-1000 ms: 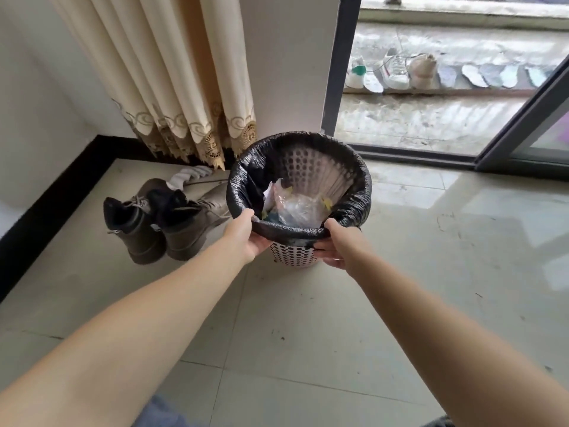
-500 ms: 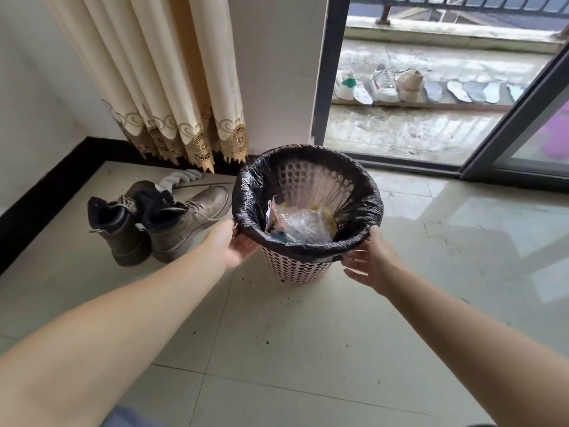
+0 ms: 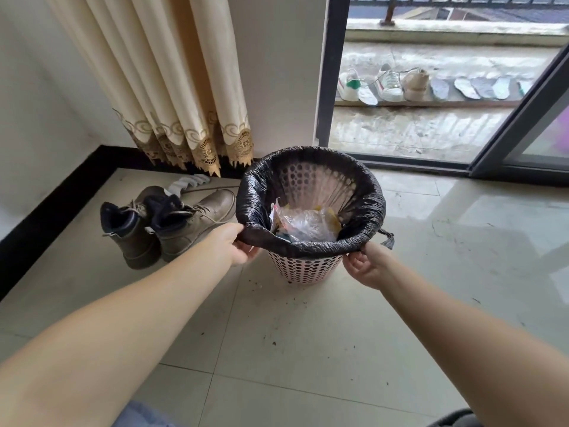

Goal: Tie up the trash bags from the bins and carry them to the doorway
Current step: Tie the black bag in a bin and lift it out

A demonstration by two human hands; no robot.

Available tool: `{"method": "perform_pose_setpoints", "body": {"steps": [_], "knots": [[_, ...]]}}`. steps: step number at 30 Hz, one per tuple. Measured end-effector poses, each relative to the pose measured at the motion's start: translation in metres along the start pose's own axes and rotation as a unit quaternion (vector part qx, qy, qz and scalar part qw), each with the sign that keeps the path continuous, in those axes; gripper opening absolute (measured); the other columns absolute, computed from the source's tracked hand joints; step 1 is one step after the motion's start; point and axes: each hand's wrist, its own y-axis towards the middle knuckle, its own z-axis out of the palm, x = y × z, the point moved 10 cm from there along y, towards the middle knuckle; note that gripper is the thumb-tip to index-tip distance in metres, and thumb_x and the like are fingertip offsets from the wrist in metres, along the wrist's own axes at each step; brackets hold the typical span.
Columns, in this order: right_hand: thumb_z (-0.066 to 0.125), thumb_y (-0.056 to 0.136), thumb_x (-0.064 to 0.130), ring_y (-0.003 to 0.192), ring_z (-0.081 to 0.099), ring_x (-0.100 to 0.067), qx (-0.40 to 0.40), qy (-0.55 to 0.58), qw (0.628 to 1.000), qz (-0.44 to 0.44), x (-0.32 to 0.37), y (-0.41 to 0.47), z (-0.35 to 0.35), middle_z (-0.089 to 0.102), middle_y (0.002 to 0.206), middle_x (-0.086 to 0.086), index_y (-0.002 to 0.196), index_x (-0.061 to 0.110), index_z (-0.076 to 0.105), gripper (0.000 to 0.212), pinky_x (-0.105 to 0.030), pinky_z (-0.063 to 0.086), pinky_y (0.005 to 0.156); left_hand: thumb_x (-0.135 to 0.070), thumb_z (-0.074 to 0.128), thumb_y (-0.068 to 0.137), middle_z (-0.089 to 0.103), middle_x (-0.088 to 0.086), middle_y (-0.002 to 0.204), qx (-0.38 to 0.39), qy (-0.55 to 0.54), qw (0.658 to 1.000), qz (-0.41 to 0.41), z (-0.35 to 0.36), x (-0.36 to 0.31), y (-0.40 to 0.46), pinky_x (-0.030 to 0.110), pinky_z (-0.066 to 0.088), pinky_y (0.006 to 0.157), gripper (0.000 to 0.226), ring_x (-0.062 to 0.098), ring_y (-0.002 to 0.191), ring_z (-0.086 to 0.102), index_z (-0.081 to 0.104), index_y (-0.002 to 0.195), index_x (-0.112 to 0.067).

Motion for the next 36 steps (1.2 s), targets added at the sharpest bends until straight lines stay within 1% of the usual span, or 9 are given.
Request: {"method": "perform_pose_setpoints", "body": {"steps": [5, 7, 12, 18, 22, 26, 29, 32, 36], "knots": [[0.044, 0.089, 0.005, 0.022, 0.033, -0.004, -0.06, -0.016, 0.995, -0.08, 0.026, -0.014, -0.012, 0.039, 0.033, 0.001, 0.068, 0.01, 0.045, 0.022, -0.017, 0.046, 0.033, -0.004, 0.044, 0.092, 0.055, 0.001, 0.071, -0.042, -0.024, 0.996, 0.073, 0.009, -0.017, -0.018, 0.029, 0.047, 0.055, 0.021, 0.013, 0.059, 0.054, 0.057, 0.108, -0.012], [0.04, 0.087, 0.002, 0.031, 0.035, -0.009, -0.062, -0.109, 0.983, -0.137, 0.042, -0.027, -0.011, 0.038, 0.044, -0.003, 0.074, 0.01, 0.045, 0.016, -0.02, 0.049, 0.036, -0.005, 0.044, 0.092, 0.053, 0.001, 0.077, -0.051, -0.006, 0.992, 0.118, 0.014, -0.027, -0.022, 0.027, 0.046, 0.056, 0.03, 0.012, 0.06, 0.051, 0.055, 0.119, -0.011], [0.036, 0.091, 0.001, 0.055, 0.045, -0.015, -0.007, -0.134, 0.954, -0.267, 0.076, -0.061, 0.0, 0.045, 0.066, -0.007, 0.077, 0.012, 0.043, 0.019, -0.025, 0.056, 0.047, -0.006, 0.042, 0.089, 0.047, 0.001, 0.076, -0.047, -0.042, 0.986, 0.157, 0.027, -0.042, -0.035, 0.026, 0.041, 0.066, 0.017, 0.02, 0.063, 0.046, 0.045, 0.077, -0.017], [0.03, 0.091, -0.001, 0.066, 0.059, -0.018, -0.042, 0.044, 0.955, -0.29, 0.105, -0.069, -0.009, 0.055, 0.088, -0.012, 0.082, 0.008, 0.045, 0.019, -0.029, 0.06, 0.054, -0.005, 0.037, 0.082, 0.053, 0.009, 0.133, -0.111, -0.042, 0.953, 0.28, 0.01, -0.079, -0.042, 0.045, 0.043, 0.104, 0.052, 0.029, 0.119, 0.054, 0.05, 0.131, -0.016], [0.031, 0.089, -0.005, 0.053, 0.057, -0.011, -0.11, -0.084, 0.927, -0.349, 0.124, -0.077, -0.006, 0.048, 0.099, -0.005, 0.112, 0.005, 0.044, 0.028, -0.023, 0.052, 0.055, -0.002, 0.045, 0.083, 0.06, 0.012, 0.117, -0.121, -0.081, 0.959, 0.243, -0.003, -0.081, -0.04, 0.045, 0.053, 0.09, 0.048, 0.029, 0.096, 0.064, 0.047, 0.13, -0.01], [0.029, 0.083, -0.009, 0.067, 0.054, -0.017, -0.039, -0.294, 0.831, -0.47, 0.14, -0.101, 0.046, 0.061, 0.101, -0.012, 0.114, 0.012, 0.06, 0.049, -0.02, 0.05, 0.048, 0.005, 0.04, 0.091, 0.054, 0.011, 0.072, 0.014, -0.043, 0.984, 0.171, 0.033, -0.067, -0.055, 0.016, 0.046, 0.038, 0.016, 0.013, 0.037, 0.056, 0.055, 0.089, 0.0], [0.033, 0.088, -0.008, 0.091, 0.066, -0.032, 0.102, -0.371, 0.814, -0.435, 0.103, -0.113, 0.102, 0.065, 0.1, -0.016, 0.092, 0.012, 0.065, 0.038, -0.041, 0.059, 0.076, 0.011, 0.036, 0.092, 0.057, 0.012, 0.077, 0.143, 0.034, 0.977, 0.154, 0.083, -0.038, -0.086, 0.017, 0.051, 0.041, 0.023, 0.017, 0.058, 0.057, 0.053, 0.086, -0.002], [0.042, 0.091, 0.001, 0.109, 0.06, -0.024, 0.232, -0.475, 0.766, -0.365, 0.062, -0.126, 0.136, 0.061, 0.122, -0.005, 0.126, 0.02, 0.054, 0.042, -0.037, 0.052, 0.095, 0.009, 0.037, 0.092, 0.066, 0.008, 0.074, 0.207, 0.096, 0.957, 0.181, 0.104, -0.033, -0.104, 0.019, 0.055, 0.048, 0.029, 0.016, 0.062, 0.064, 0.061, 0.083, -0.005], [0.065, 0.083, 0.026, 0.113, 0.055, -0.016, 0.225, -0.568, 0.701, -0.367, 0.048, -0.12, 0.142, 0.052, 0.129, -0.001, 0.138, 0.02, 0.035, 0.062, -0.034, 0.051, 0.096, -0.003, 0.044, 0.091, 0.06, 0.003, 0.067, 0.208, 0.161, 0.946, 0.192, 0.099, -0.041, -0.101, 0.023, 0.049, 0.054, 0.025, 0.011, 0.057, 0.06, 0.059, 0.073, -0.012]]}}
